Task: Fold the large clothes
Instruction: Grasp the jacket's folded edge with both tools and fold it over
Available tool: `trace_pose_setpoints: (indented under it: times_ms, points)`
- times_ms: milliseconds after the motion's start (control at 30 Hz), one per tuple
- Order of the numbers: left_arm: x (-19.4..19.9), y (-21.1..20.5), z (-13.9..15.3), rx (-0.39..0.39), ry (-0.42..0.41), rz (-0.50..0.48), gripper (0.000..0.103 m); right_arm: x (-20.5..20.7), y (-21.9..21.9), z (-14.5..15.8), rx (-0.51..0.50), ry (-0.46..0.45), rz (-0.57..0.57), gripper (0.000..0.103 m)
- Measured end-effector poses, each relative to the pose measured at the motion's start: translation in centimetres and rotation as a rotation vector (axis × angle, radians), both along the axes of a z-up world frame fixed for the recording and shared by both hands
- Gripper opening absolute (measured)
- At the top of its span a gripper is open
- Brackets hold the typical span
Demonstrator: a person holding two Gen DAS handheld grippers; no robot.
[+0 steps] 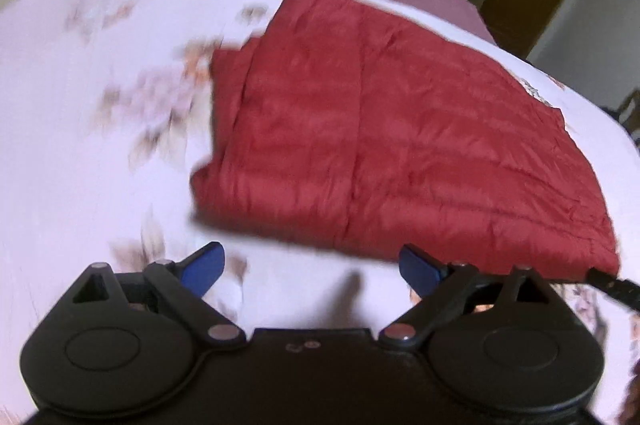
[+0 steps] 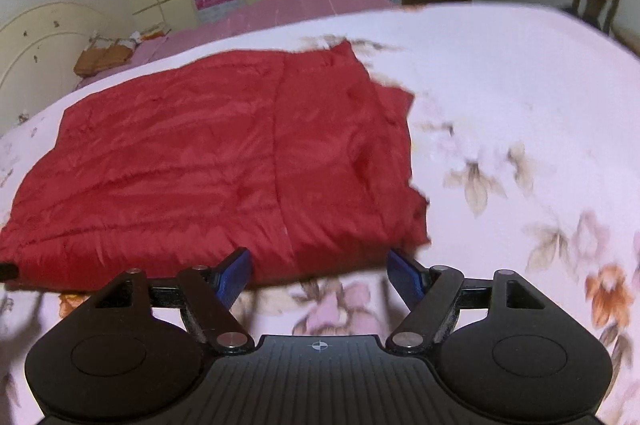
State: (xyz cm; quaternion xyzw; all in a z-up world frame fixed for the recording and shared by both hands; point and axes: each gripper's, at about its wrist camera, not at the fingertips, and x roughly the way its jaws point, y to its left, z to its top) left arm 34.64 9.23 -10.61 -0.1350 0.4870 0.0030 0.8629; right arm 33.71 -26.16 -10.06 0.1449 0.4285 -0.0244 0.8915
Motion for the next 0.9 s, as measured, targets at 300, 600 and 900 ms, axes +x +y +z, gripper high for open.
trace_pose_setpoints:
  times_ms: [300, 600, 900]
  points:
    - [0.4, 3.0, -2.7, -0.314, -0.044, 0.177, 0.092, 0.3, -1.7, -1.5, 0.244, -0.008, -0.058, 0.074]
    - [3.2, 3.9, -3.7, -0.401, -0.116, 0.29, 0.063, 2.4, -2.5, -1.9, 0.335, -0.08, -0.137, 0.074]
    - [3.7, 3.7, -3.3, -0.363, -0.112, 0.297, 0.027, 3.4, -2.4, -1.5, 0.316, -0.088, -0.102, 0.023]
